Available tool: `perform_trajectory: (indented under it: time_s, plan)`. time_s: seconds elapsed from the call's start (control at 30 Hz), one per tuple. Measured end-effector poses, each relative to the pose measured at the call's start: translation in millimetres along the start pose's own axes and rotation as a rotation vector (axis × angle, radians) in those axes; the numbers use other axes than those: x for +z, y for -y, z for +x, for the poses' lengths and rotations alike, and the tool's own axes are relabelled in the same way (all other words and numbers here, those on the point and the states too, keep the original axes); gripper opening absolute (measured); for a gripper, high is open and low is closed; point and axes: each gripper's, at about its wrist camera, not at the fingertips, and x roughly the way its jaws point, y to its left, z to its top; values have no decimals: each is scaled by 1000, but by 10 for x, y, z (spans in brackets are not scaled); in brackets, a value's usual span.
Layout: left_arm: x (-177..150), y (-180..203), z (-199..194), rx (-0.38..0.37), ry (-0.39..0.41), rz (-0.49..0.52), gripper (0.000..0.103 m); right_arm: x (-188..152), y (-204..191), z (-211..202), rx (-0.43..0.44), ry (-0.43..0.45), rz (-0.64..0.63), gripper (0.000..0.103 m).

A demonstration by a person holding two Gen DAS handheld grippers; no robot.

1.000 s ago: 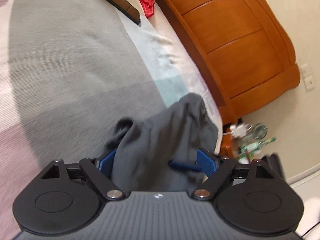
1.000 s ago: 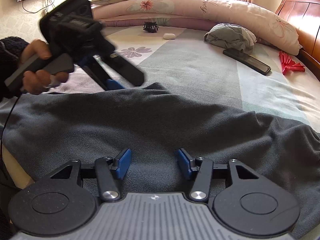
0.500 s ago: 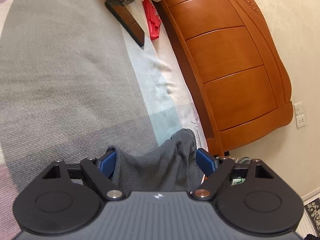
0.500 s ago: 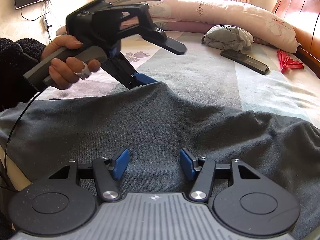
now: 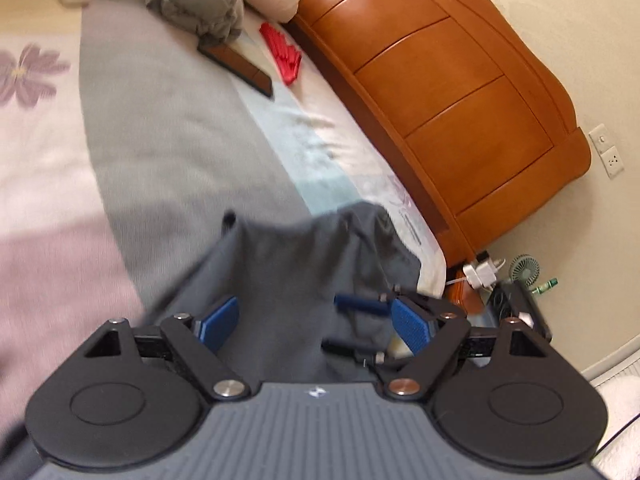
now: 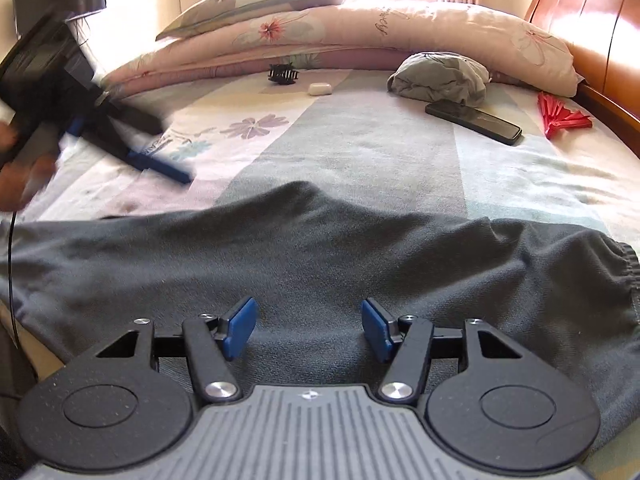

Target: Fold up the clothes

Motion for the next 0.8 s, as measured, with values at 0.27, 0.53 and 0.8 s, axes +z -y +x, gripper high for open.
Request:
perform_trajectory:
  time_s: [0.27, 0.53, 0.8]
  plan:
    - [110, -382, 171, 128, 106, -62, 76, 32, -103, -88, -26, 6, -8, 64]
    - [11, 12, -224, 197, 152, 94, 78, -16, -125, -194, -60, 6, -13, 66]
    - [-496, -27, -77, 338, 51, 240, 72, -63, -105, -89, -109, -25, -12, 72]
